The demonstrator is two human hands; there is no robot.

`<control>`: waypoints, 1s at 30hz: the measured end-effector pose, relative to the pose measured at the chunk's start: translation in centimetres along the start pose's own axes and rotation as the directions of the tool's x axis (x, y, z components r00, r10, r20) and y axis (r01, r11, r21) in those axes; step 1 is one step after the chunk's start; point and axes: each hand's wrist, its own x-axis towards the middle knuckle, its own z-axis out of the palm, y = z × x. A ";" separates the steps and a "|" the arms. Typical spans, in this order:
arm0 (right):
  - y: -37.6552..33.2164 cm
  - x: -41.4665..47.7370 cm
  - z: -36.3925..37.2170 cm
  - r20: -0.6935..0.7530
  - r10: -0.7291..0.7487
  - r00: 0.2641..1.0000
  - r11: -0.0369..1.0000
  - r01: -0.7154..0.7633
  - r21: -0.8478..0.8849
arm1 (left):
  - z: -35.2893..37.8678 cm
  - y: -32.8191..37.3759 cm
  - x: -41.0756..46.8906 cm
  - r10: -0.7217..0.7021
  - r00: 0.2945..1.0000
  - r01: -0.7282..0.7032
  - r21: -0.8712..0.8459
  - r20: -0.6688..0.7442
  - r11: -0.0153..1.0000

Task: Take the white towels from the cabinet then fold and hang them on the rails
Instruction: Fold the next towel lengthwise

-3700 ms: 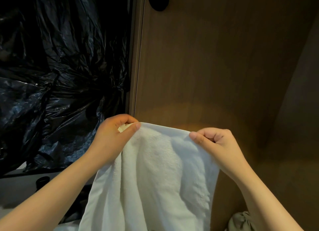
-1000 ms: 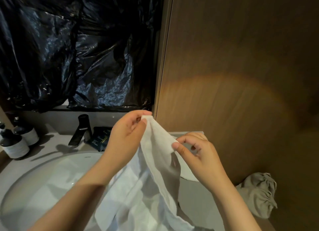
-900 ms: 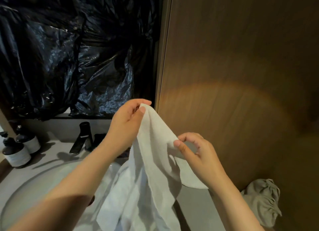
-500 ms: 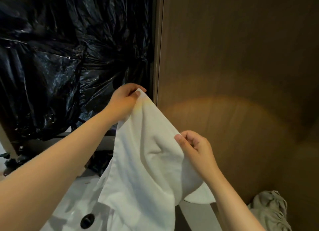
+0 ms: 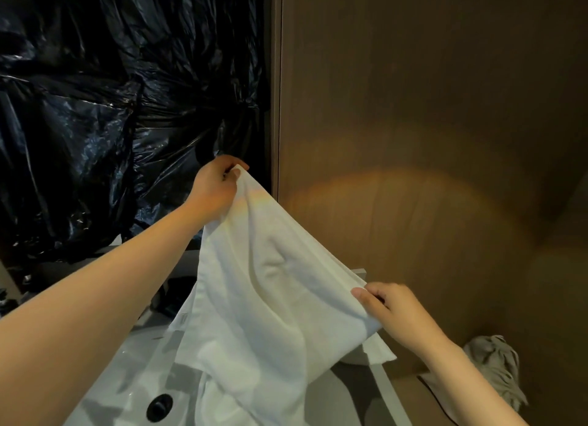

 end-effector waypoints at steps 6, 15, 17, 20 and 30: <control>-1.0 0.7 -4.9 -0.102 -0.027 0.994 0.920 -0.016 -0.393 | -0.1 0.3 0.7 0.055 0.997 -0.053 0.050 -0.048 0.997; -8.2 6.1 -16.6 -0.258 -0.320 0.911 0.632 0.002 -0.775 | -2.6 2.8 3.5 0.174 0.952 -0.182 -0.008 -0.253 0.983; -9.5 7.0 -18.3 -0.256 -0.355 0.899 0.577 -0.005 -0.817 | -3.0 3.2 4.0 0.176 0.942 -0.187 -0.012 -0.287 0.982; -11.2 7.9 -20.3 -0.263 -0.373 0.890 0.523 -0.033 -0.852 | -3.6 3.5 4.8 0.188 0.934 -0.198 -0.002 -0.305 0.980; -12.0 8.7 -21.9 -0.305 -0.336 0.891 0.569 -0.065 -0.820 | -4.6 4.9 5.7 0.230 0.913 -0.243 0.006 -0.337 0.970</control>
